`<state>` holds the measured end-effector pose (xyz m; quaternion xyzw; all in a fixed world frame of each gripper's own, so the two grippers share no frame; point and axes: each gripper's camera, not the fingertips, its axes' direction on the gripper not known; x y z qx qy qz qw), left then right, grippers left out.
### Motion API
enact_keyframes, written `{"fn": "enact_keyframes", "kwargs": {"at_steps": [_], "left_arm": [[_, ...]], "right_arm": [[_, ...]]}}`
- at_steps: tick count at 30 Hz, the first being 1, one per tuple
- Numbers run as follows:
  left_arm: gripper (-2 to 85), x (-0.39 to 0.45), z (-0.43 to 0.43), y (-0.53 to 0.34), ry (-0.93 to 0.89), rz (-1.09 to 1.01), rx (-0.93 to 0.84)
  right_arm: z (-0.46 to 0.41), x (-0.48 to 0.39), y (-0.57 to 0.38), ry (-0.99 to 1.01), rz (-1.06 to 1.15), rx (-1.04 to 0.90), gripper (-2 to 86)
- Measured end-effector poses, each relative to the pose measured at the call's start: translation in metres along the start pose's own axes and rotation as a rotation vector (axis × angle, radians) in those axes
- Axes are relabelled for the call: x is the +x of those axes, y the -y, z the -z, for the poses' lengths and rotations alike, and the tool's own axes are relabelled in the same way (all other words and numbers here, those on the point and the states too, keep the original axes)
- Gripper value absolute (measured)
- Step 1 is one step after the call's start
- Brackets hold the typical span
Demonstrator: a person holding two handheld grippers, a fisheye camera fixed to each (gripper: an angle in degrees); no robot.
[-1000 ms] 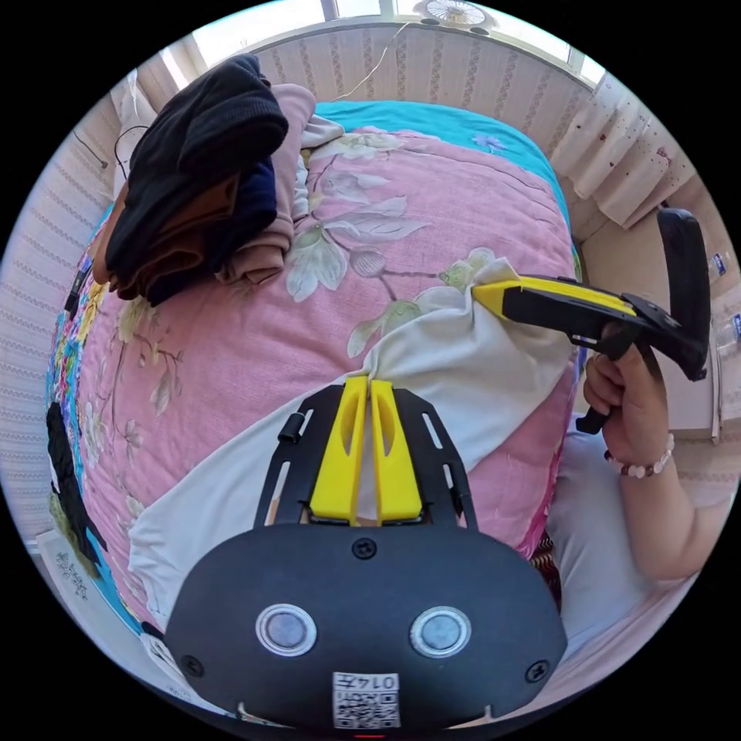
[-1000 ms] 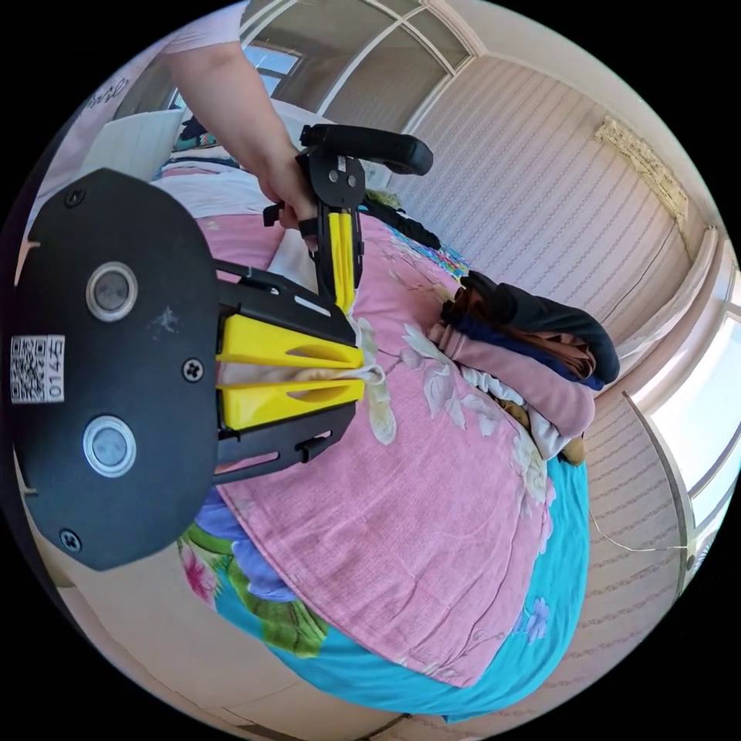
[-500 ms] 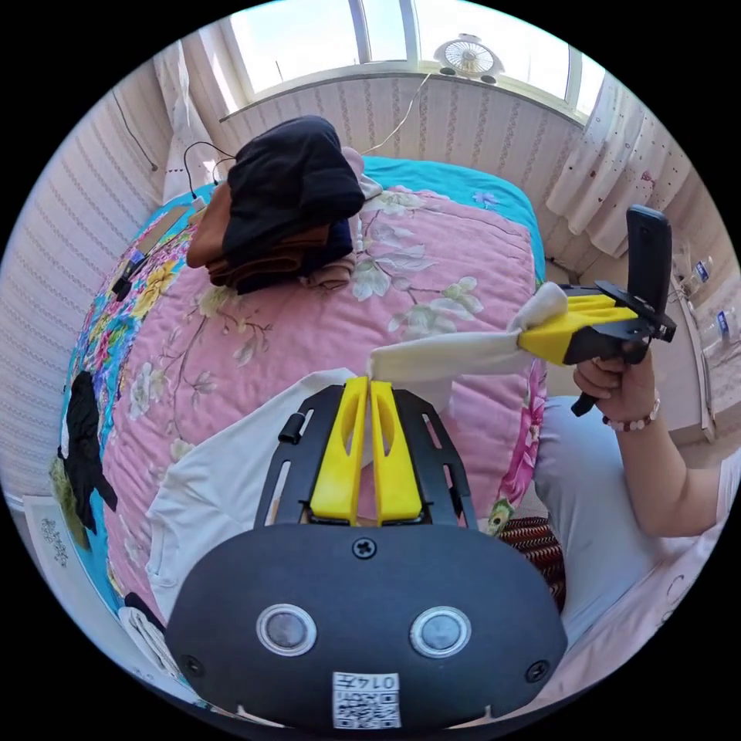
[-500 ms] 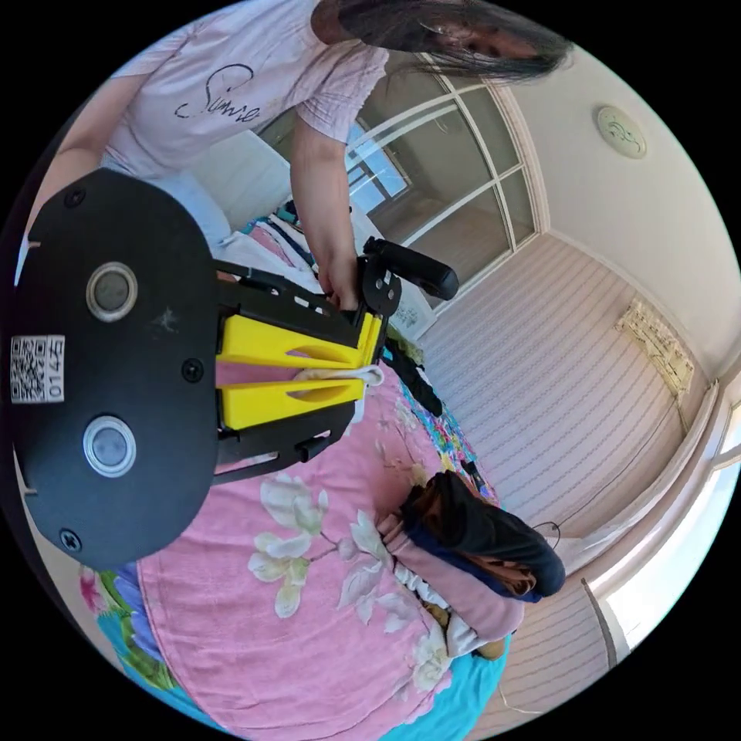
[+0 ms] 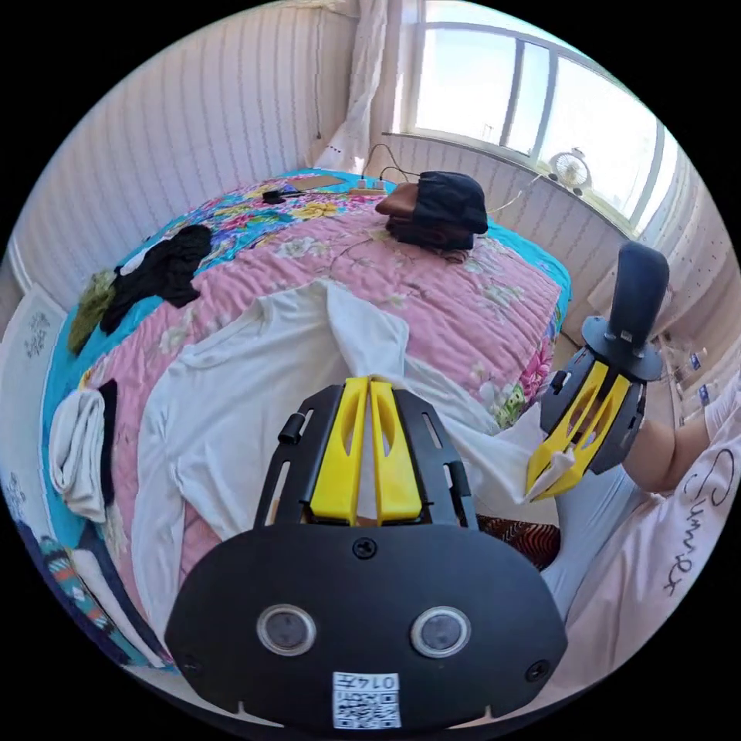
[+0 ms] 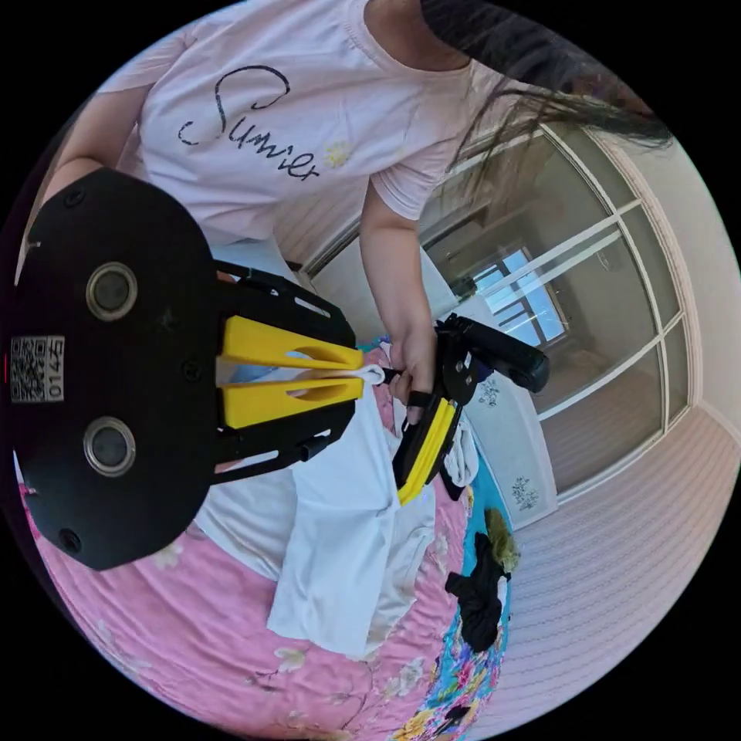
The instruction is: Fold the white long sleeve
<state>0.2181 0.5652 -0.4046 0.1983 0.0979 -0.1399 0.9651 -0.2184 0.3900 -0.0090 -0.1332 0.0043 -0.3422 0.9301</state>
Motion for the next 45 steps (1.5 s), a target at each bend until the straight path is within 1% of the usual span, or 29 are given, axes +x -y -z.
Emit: {"fn": "enact_keyframes", "kwargs": {"at_steps": [2, 4, 7, 11, 13, 14, 17, 18, 20, 22, 23, 25, 28, 30, 33, 35, 36, 38, 41, 43, 45], "left_arm": [[-1.0, -0.042, 0.000, -0.046, -0.021, 0.122, -0.028], [-1.0, -0.065, 0.000, -0.072, -0.039, 0.175, -0.028], [-1.0, -0.091, 0.003, -0.101, -0.029, 0.214, -0.037], [-1.0, -0.131, 0.009, -0.127, -0.052, 0.302, -0.040], [-1.0, -0.148, 0.019, -0.136, -0.051, 0.332, -0.035], [-1.0, -0.160, 0.028, -0.141, -0.046, 0.349, -0.029], [-1.0, -0.187, 0.050, -0.143, -0.012, 0.338, -0.013], [-1.0, -0.193, 0.053, -0.140, -0.003, 0.328, -0.014], [-0.9, -0.211, 0.060, -0.116, 0.009, 0.269, -0.003], [-0.9, -0.222, 0.057, -0.085, -0.016, 0.218, 0.015], [-0.8, -0.227, 0.052, -0.061, -0.039, 0.184, 0.036], [-0.4, -0.236, 0.036, -0.022, -0.068, 0.156, 0.057], [2.0, -0.251, -0.001, 0.042, -0.117, 0.161, 0.050], [4.5, -0.260, -0.024, 0.073, -0.147, 0.178, 0.039], [6.5, -0.275, -0.062, 0.109, -0.132, 0.210, -0.007], [6.1, -0.287, -0.090, 0.123, -0.159, 0.227, -0.108], [5.8, -0.289, -0.094, 0.125, -0.172, 0.227, -0.128], [0.2, -0.289, -0.093, 0.132, -0.229, 0.149, -0.114], [-0.7, -0.287, -0.080, 0.146, -0.175, 0.060, -0.057], [-0.9, -0.288, -0.078, 0.155, -0.172, 0.051, -0.047], [-0.9, -0.288, -0.081, 0.160, -0.184, 0.062, -0.039]], "right_arm": [[-0.048, -0.006, 0.025, 0.021, 0.012, -0.107, 0.9], [-0.105, -0.012, 0.053, 0.041, 0.022, -0.232, 1.1], [-0.158, -0.019, 0.083, 0.052, 0.019, -0.348, 1.5], [-0.195, -0.029, 0.116, 0.019, 0.033, -0.407, 3.2], [-0.205, -0.042, 0.135, -0.021, 0.080, -0.458, 7.2], [-0.205, -0.045, 0.139, -0.027, 0.094, -0.470, 7.8], [-0.193, -0.059, 0.150, 0.026, 0.152, -0.516, 10.0], [-0.181, -0.060, 0.153, 0.047, 0.155, -0.510, 10.3], [-0.157, -0.052, 0.158, 0.014, 0.131, -0.472, 10.3], [-0.114, -0.020, 0.167, -0.191, 0.045, -0.367, 9.9], [-0.103, -0.009, 0.170, -0.257, 0.010, -0.333, 9.9], [-0.062, 0.038, 0.180, -0.473, -0.142, -0.210, 10.1], [-0.036, 0.089, 0.191, -0.589, -0.305, -0.105, 11.1], [-0.037, 0.112, 0.199, -0.591, -0.367, -0.101, 11.8], [-0.051, 0.138, 0.210, -0.579, -0.415, -0.136, 12.3], [-0.062, 0.152, 0.213, -0.552, -0.438, -0.204, 10.0], [-0.065, 0.158, 0.214, -0.523, -0.448, -0.232, 6.7], [-0.057, 0.158, 0.214, -0.486, -0.447, -0.195, 4.1], [-0.029, 0.152, 0.211, -0.480, -0.460, -0.084, 2.8], [-0.007, 0.151, 0.208, -0.490, -0.491, -0.003, 2.3], [0.004, 0.155, 0.206, -0.486, -0.527, 0.032, 2.0]]}}
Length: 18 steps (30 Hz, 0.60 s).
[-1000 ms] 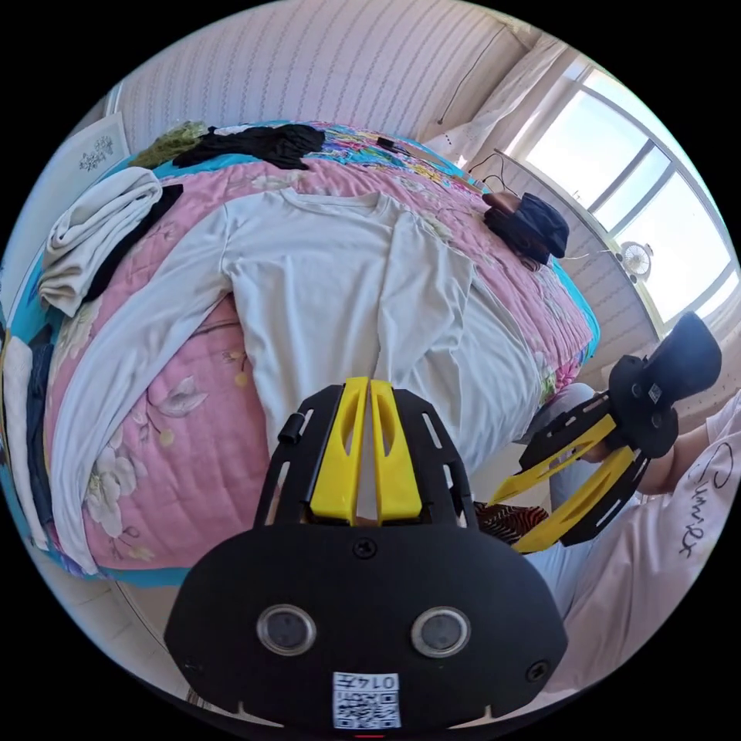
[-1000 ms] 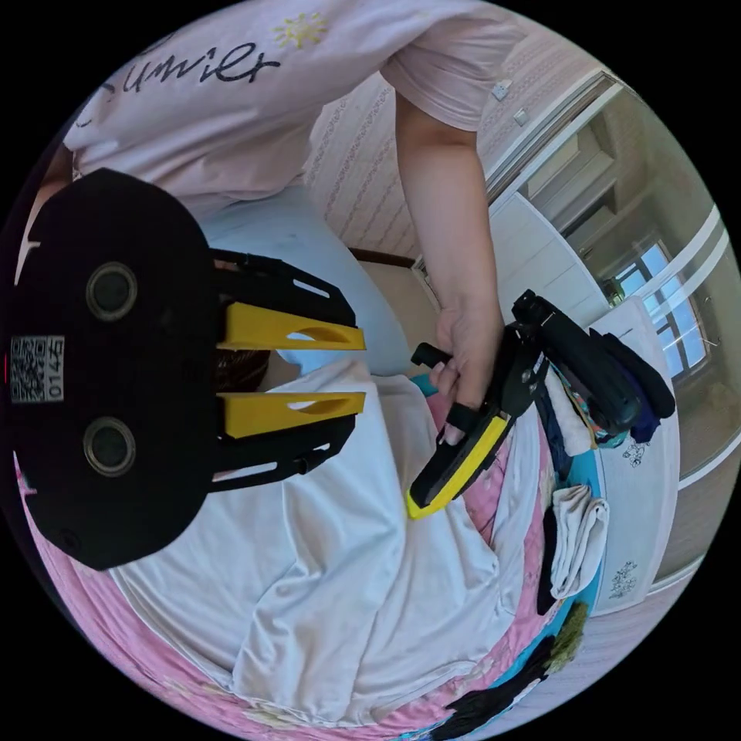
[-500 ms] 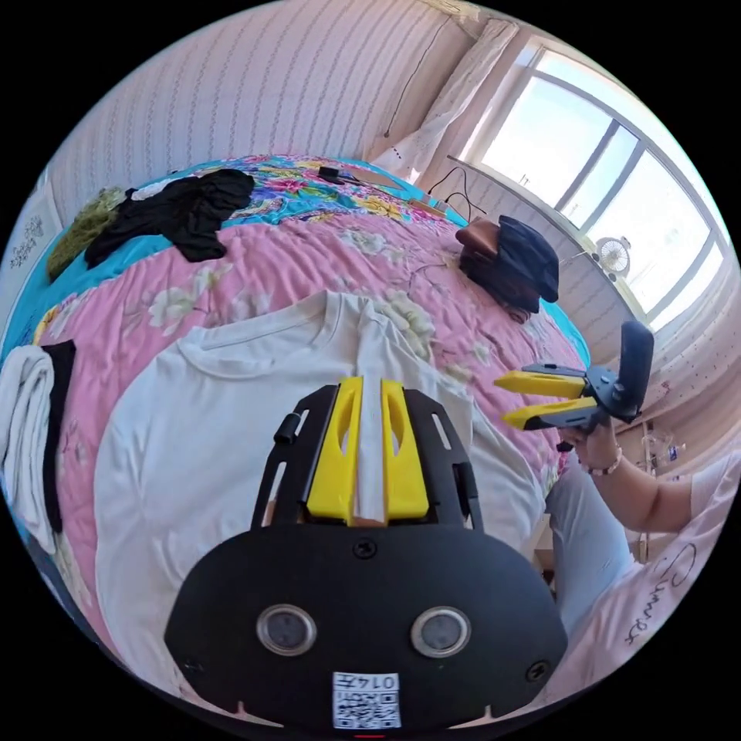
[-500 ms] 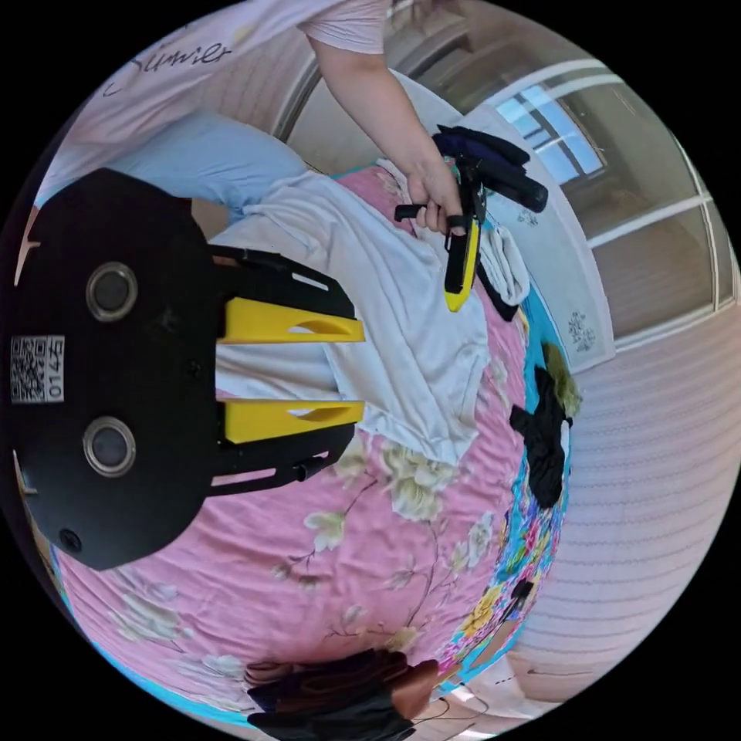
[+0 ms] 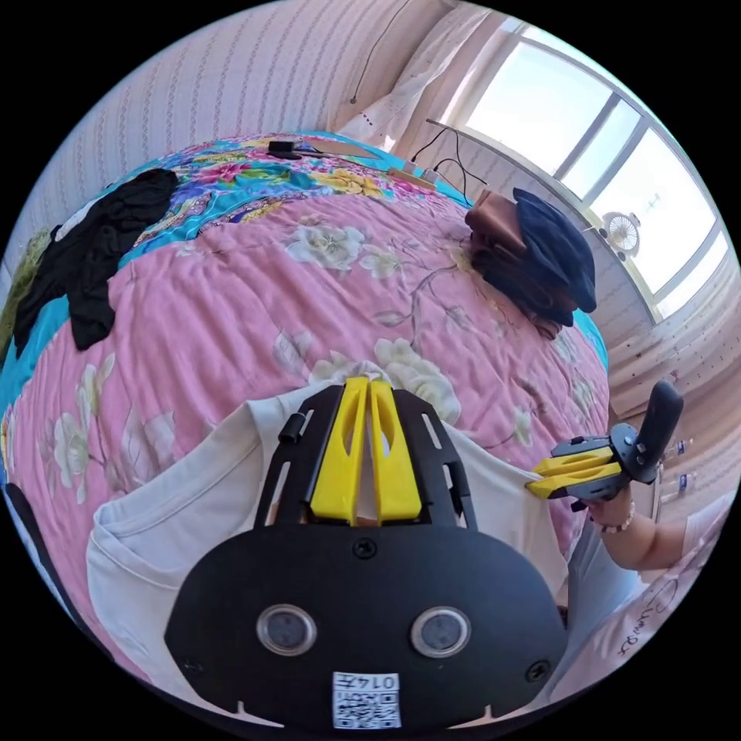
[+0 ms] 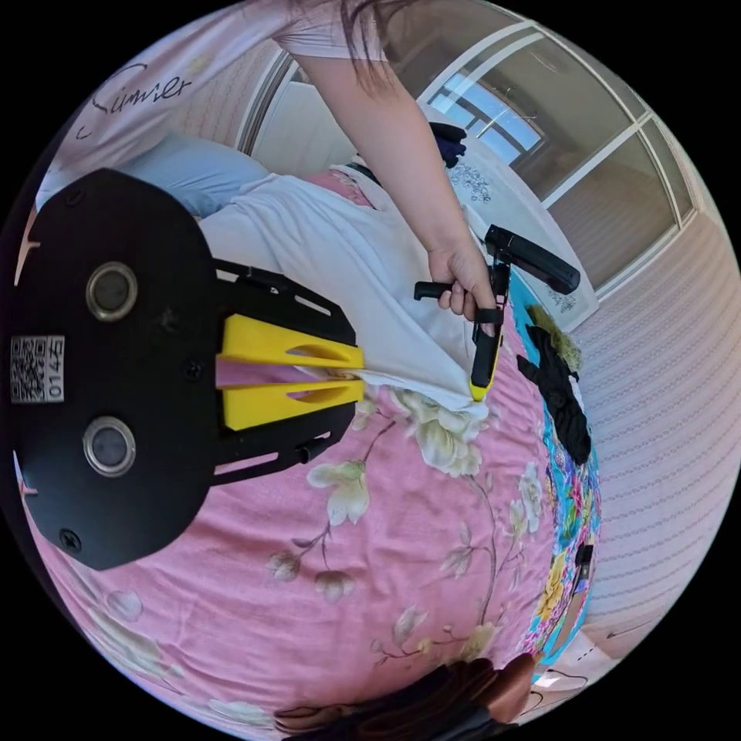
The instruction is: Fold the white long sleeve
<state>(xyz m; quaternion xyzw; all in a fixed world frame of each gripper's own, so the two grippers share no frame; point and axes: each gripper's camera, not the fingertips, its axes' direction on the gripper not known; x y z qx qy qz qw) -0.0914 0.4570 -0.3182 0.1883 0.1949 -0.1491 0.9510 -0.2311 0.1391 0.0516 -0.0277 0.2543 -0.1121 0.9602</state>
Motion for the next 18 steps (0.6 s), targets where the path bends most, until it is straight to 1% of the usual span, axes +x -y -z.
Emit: {"fn": "enact_keyframes", "kwargs": {"at_steps": [2, 4, 7, 10, 13, 15, 16, 17, 18], "left_arm": [[-0.7, 0.005, -0.017, -0.001, 0.038, 0.001, -0.077], [-0.3, 0.007, -0.012, -0.007, 0.067, -0.005, -0.074], [2.6, 0.000, 0.024, -0.018, 0.070, 0.012, -0.113], [5.2, -0.007, 0.087, -0.048, 0.134, -0.080, -0.169], [5.6, -0.010, 0.162, -0.108, 0.248, -0.118, -0.205], [5.6, -0.008, 0.210, -0.160, 0.264, -0.105, -0.160], [5.5, -0.006, 0.240, -0.202, 0.264, -0.077, -0.125], [5.5, -0.005, 0.269, -0.247, 0.271, -0.026, -0.087], [5.5, -0.005, 0.282, -0.272, 0.276, 0.010, -0.066]], "right_arm": [[-0.002, 0.006, 0.003, 0.027, -0.043, -0.009, 1.9], [-0.013, 0.001, 0.009, -0.006, -0.056, -0.055, 2.0], [-0.015, -0.013, 0.019, -0.040, -0.047, -0.073, 2.2], [-0.009, -0.025, 0.027, -0.033, -0.057, -0.067, 2.9], [0.004, -0.042, 0.030, -0.077, -0.063, -0.052, 4.0], [0.015, -0.054, 0.029, -0.145, -0.074, -0.031, 4.6], [0.023, -0.063, 0.028, -0.190, -0.097, -0.017, 4.4], [0.027, -0.068, 0.027, -0.199, -0.099, -0.013, 4.3], [0.034, -0.081, 0.025, -0.197, -0.091, -0.004, 4.2]]}}
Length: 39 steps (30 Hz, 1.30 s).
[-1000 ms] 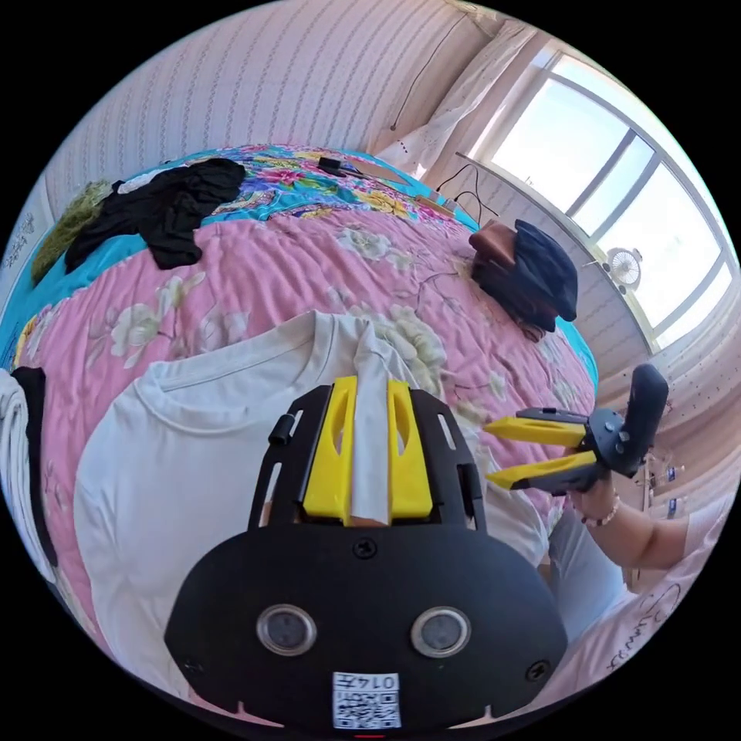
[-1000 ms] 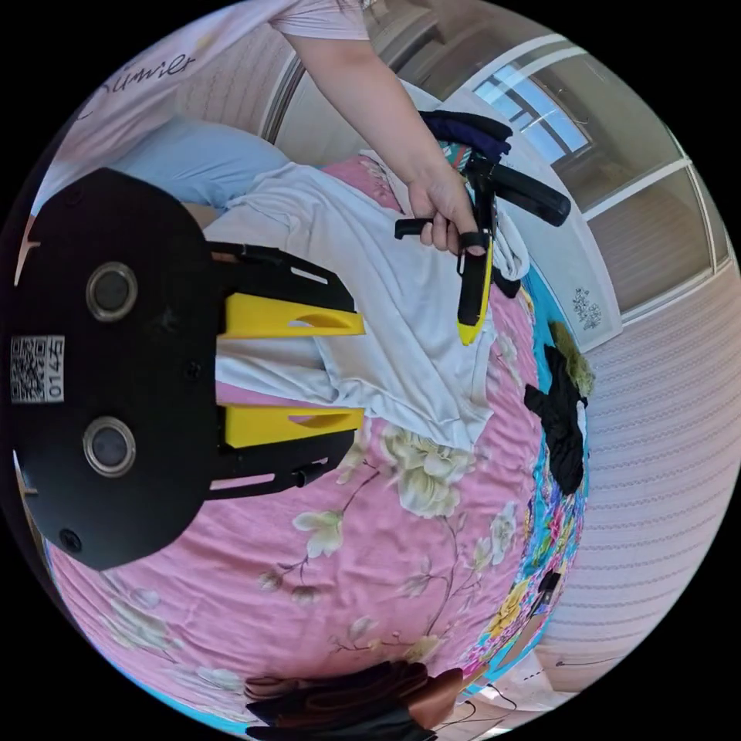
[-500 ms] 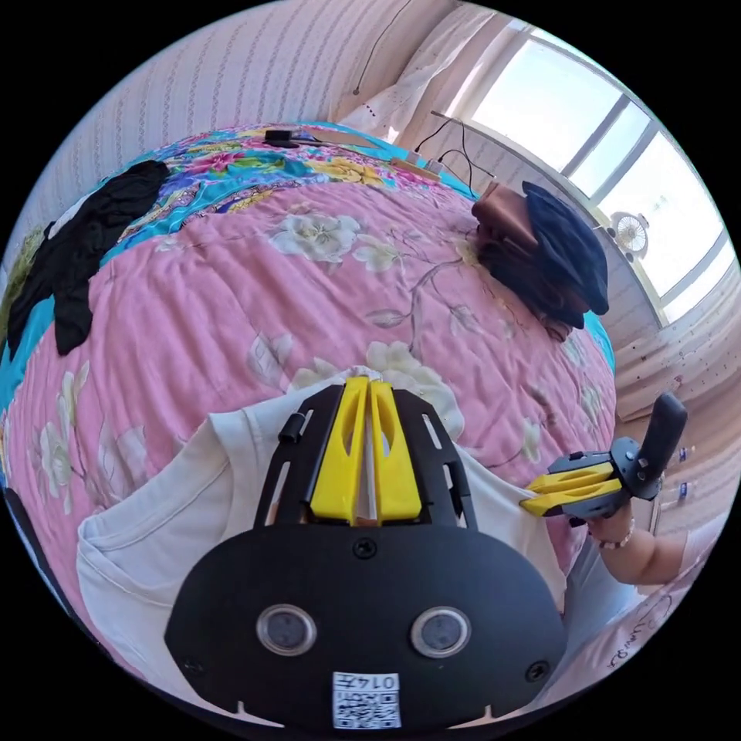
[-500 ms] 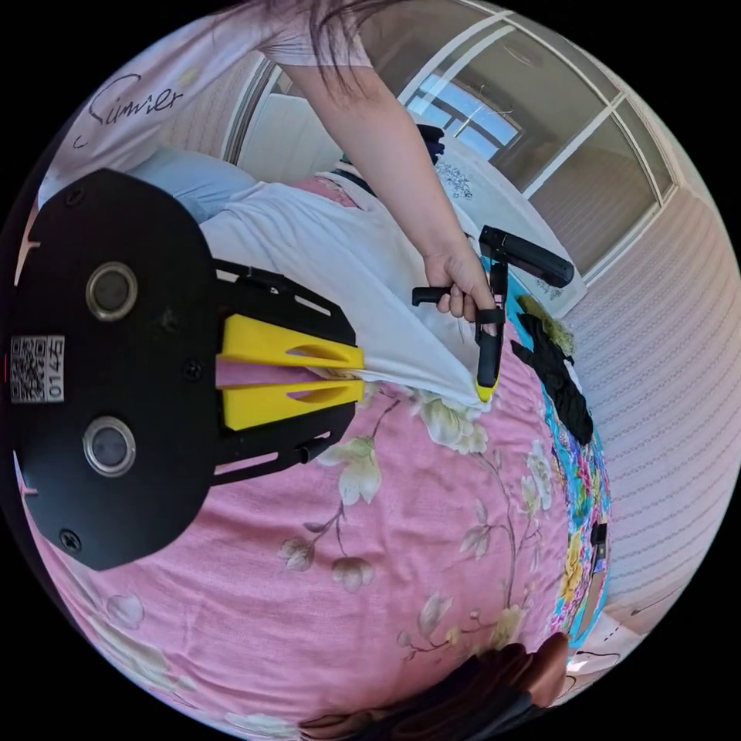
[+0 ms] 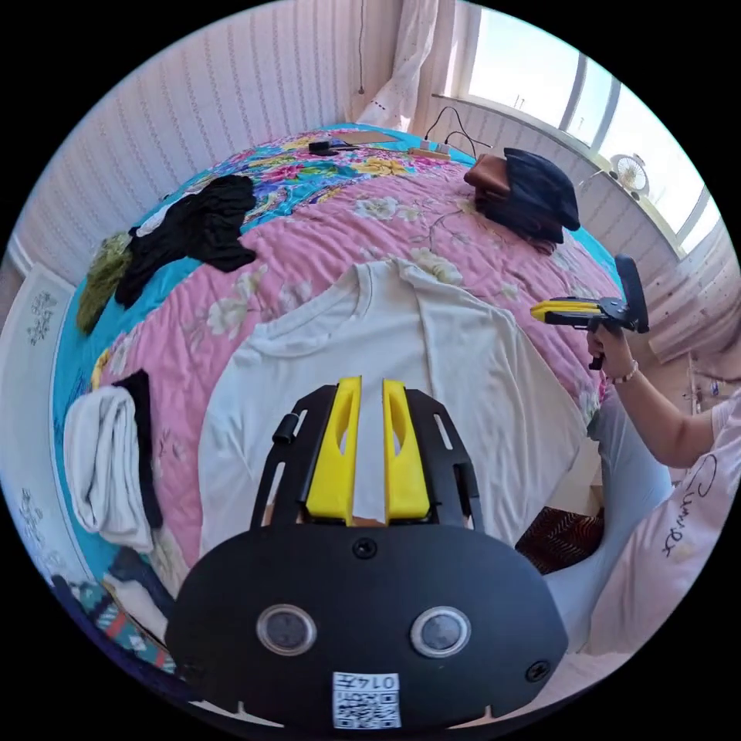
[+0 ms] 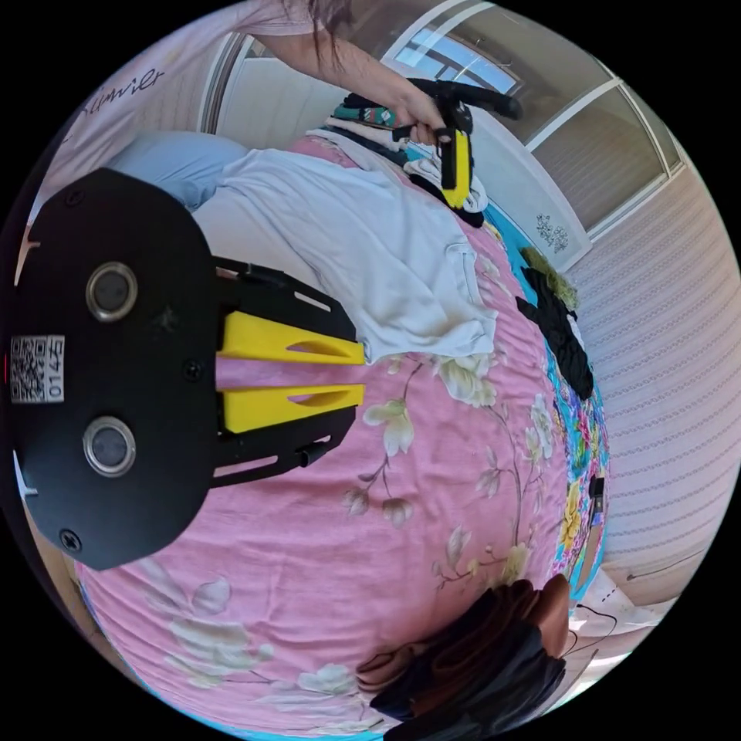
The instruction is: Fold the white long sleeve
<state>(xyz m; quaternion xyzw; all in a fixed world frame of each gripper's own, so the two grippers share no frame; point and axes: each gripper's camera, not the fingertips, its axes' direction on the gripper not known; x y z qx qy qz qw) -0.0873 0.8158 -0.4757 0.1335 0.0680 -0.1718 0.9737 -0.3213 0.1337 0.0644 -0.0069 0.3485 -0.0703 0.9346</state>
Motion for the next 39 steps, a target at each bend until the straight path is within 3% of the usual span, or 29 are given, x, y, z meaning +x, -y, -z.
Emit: {"fn": "enact_keyframes", "kwargs": {"at_steps": [8, 11, 17, 22, 24, 28, 33, 39], "left_arm": [[5.3, -0.065, 0.096, -0.354, 0.179, 0.819, 0.174], [5.3, -0.078, 0.117, -0.437, 0.234, 1.053, 0.292], [6.0, -0.107, 0.139, -0.535, 0.299, 1.288, 0.506], [7.7, -0.142, 0.130, -0.571, 0.233, 1.350, 0.523], [7.1, -0.150, 0.122, -0.580, 0.157, 1.343, 0.527], [1.9, -0.136, 0.130, -0.591, 0.184, 1.269, 0.545], [-0.2, -0.116, 0.145, -0.595, 0.183, 1.201, 0.514], [-0.5, -0.054, 0.198, -0.567, 0.199, 0.970, 0.682]], "right_arm": [[-0.013, -0.155, 0.033, 0.151, 0.293, -0.108, 4.5], [-0.044, -0.256, 0.070, 0.267, 0.495, -0.196, 4.5], [-0.106, -0.486, 0.113, 0.354, 0.941, -0.311, 4.8], [-0.163, -0.647, 0.117, 0.360, 1.183, -0.357, 6.2], [-0.184, -0.685, 0.115, 0.349, 1.224, -0.380, 6.5], [-0.226, -0.747, 0.108, 0.314, 1.271, -0.426, 8.5], [-0.280, -0.765, 0.092, 0.183, 1.278, -0.557, 7.2], [-0.218, -0.701, 0.122, 0.365, 1.161, -0.454, 1.0]]}}
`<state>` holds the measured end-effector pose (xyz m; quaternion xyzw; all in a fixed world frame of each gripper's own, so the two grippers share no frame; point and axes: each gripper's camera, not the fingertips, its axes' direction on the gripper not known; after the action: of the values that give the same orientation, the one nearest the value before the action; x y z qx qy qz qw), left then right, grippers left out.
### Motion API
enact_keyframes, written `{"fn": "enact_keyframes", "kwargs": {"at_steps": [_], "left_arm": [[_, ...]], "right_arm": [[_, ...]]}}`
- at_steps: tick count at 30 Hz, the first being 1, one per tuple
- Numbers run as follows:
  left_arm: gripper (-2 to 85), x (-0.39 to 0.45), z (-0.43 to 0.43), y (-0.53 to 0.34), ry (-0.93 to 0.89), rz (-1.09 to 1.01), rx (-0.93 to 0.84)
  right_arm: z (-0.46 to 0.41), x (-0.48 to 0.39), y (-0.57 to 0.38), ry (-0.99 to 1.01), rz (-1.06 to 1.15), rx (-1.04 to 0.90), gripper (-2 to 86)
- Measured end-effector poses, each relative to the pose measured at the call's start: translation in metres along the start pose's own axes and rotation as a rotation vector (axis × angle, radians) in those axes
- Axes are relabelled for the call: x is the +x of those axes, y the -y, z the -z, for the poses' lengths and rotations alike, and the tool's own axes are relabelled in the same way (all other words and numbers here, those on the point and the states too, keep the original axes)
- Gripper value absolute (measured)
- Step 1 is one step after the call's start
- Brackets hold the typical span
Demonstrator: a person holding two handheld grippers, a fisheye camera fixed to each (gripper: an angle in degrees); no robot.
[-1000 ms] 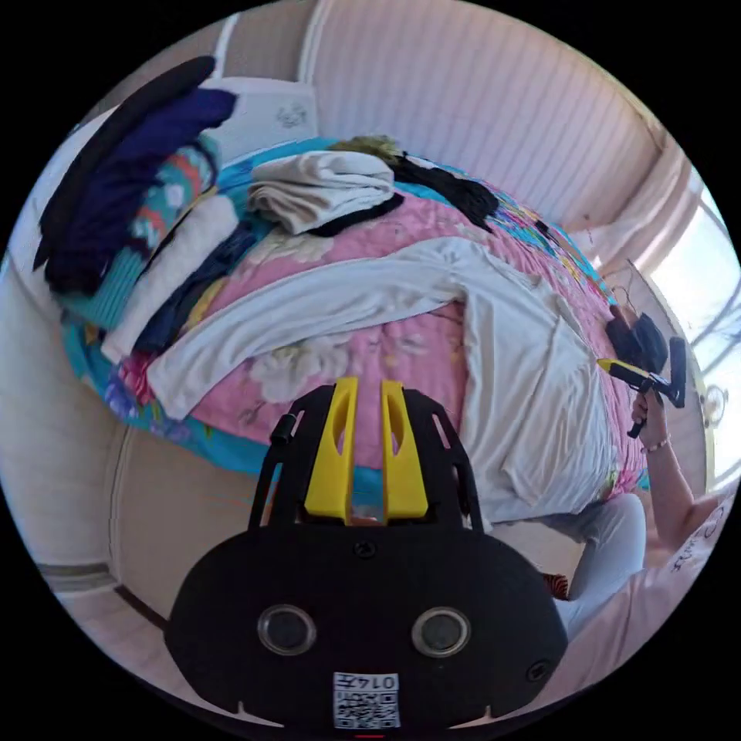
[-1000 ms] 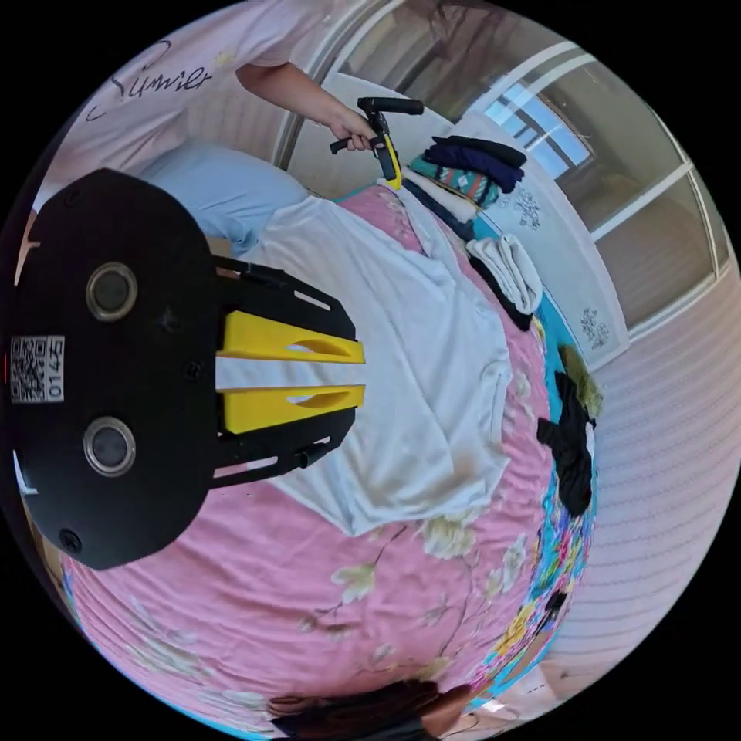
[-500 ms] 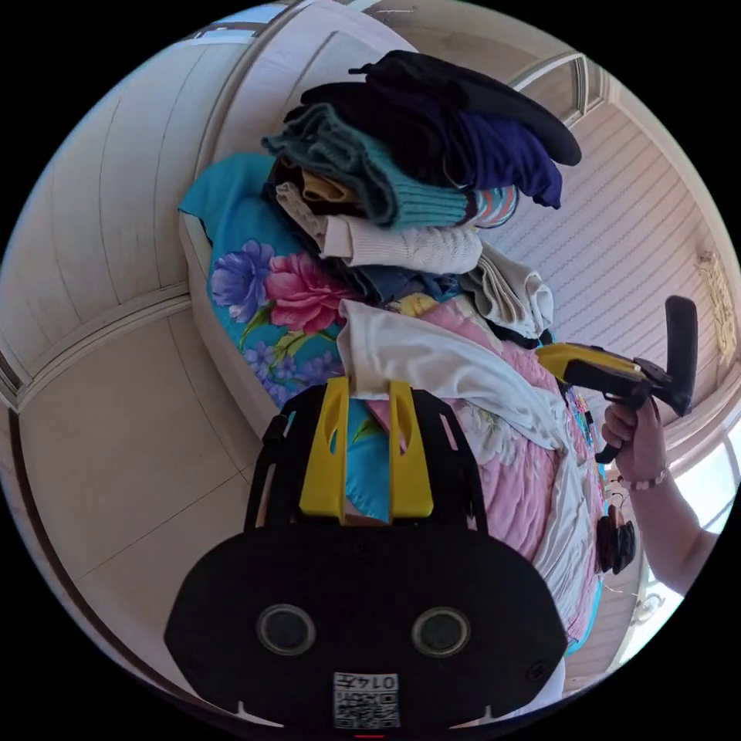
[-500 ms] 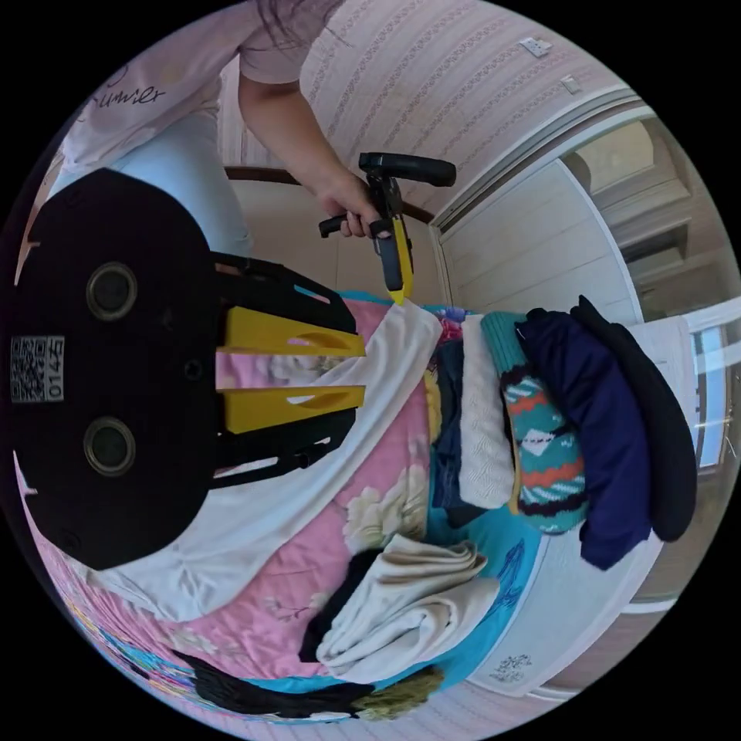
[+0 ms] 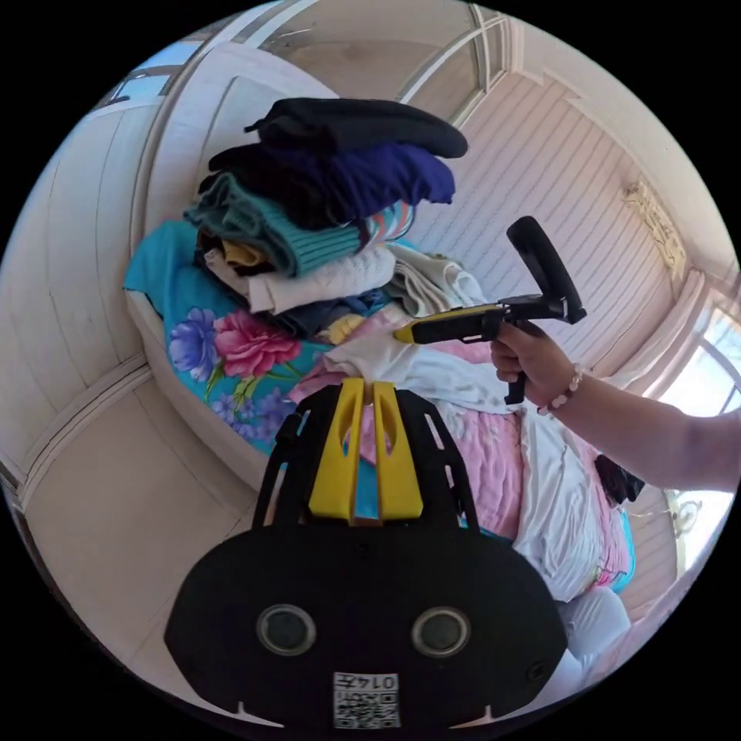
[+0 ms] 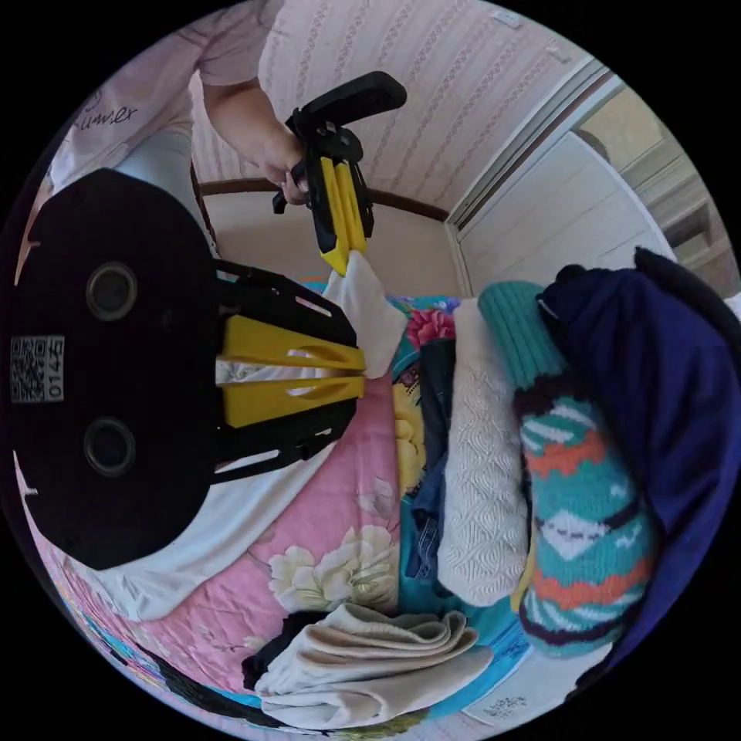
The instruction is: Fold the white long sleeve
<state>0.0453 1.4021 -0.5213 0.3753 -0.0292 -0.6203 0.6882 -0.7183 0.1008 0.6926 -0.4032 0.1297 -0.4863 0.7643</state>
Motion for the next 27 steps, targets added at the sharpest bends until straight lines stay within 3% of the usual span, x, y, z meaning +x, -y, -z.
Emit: {"fn": "enact_keyframes", "kwargs": {"at_steps": [5, 10, 14, 22, 27], "left_arm": [[-0.6, 0.134, 0.023, -0.010, -0.356, -0.269, 0.058], [-0.5, 0.278, 0.014, -0.053, -0.559, -0.537, 0.009], [-0.2, 0.366, -0.019, -0.106, -0.688, -0.652, -0.147], [1.4, 0.458, -0.084, -0.206, -0.733, -0.815, -0.470], [3.7, 0.507, -0.111, -0.259, -0.809, -0.922, -0.592]], "right_arm": [[0.116, 0.020, -0.138, 0.072, -0.146, 0.323, 0.5], [0.221, 0.005, -0.353, -0.087, -0.375, 0.537, 0.5], [0.237, -0.010, -0.481, -0.174, -0.574, 0.530, 0.6], [0.160, -0.005, -0.685, -0.065, -1.003, 0.436, 1.2], [0.152, -0.012, -0.729, -0.046, -1.026, 0.425, 2.5]]}}
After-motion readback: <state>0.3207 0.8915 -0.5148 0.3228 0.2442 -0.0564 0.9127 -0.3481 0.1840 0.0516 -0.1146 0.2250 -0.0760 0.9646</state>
